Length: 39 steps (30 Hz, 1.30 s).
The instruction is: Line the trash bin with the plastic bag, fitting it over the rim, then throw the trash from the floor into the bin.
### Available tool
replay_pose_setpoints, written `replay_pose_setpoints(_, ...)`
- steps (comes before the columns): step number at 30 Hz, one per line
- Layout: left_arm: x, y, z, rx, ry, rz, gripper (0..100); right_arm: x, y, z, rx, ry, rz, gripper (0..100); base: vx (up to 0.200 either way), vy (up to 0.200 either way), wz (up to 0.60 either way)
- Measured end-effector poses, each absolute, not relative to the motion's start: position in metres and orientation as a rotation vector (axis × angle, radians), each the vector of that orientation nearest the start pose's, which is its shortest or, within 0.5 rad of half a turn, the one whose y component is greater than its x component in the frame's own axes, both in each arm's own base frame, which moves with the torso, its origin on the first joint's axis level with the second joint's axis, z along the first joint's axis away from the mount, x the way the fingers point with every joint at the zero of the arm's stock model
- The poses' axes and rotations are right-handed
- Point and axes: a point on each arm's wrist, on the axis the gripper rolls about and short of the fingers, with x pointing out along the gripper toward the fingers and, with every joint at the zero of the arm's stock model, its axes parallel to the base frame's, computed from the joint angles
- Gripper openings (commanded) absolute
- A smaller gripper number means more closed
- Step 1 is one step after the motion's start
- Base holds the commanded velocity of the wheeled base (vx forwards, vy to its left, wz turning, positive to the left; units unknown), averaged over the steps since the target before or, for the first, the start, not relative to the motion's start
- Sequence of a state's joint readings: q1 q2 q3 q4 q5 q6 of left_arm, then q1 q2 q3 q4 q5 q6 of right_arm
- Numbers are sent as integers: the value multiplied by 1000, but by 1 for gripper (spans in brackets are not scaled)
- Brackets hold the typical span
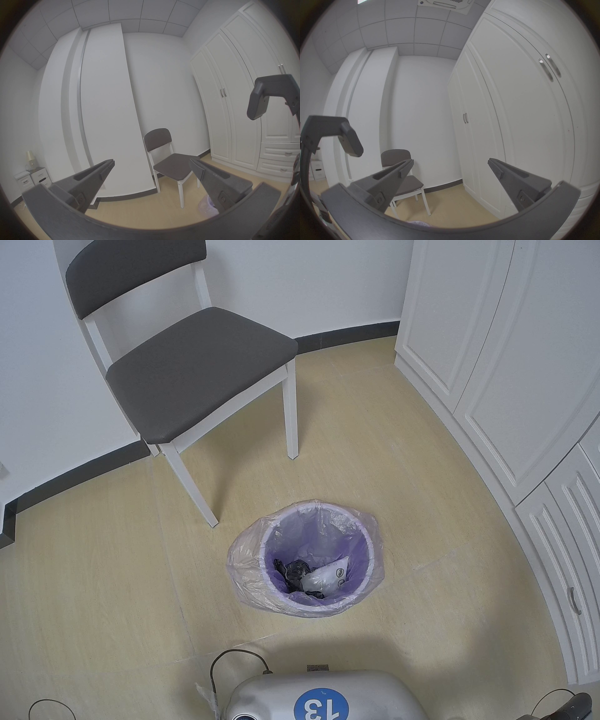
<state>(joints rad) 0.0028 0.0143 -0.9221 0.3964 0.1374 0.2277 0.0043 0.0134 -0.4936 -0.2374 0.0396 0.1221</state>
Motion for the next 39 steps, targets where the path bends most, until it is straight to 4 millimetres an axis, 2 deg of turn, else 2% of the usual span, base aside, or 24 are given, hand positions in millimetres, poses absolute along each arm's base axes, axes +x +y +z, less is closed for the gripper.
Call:
replay_pose_setpoints(8, -108, 3, 212, 170, -453, 188, 100, -77, 1, 194, 55, -667, 99, 100, 0, 0, 0)
replay_pose_setpoints(14, -72, 3, 178, 132, -346, 167, 100, -62, 2, 174, 21, -604, 107, 100, 0, 0, 0)
replay_pose_setpoints(18, -57, 3, 158, 96, -290, 155, 100, -54, 2, 164, -6, -578, 119, 100, 0, 0, 0)
replay_pose_setpoints(24, -39, 3, 127, 18, -195, 134, 100, -46, 3, 150, -51, -543, 147, 100, 0, 0, 0)
replay_pose_setpoints(30, -31, 3, 107, -19, -126, 121, 100, -42, 3, 142, -65, -537, 149, 100, 0, 0, 0)
replay_pose_setpoints(39, -24, 3, 90, -20, -81, 120, 100, -35, 3, 127, -66, -470, 153, 100, 0, 0, 0)
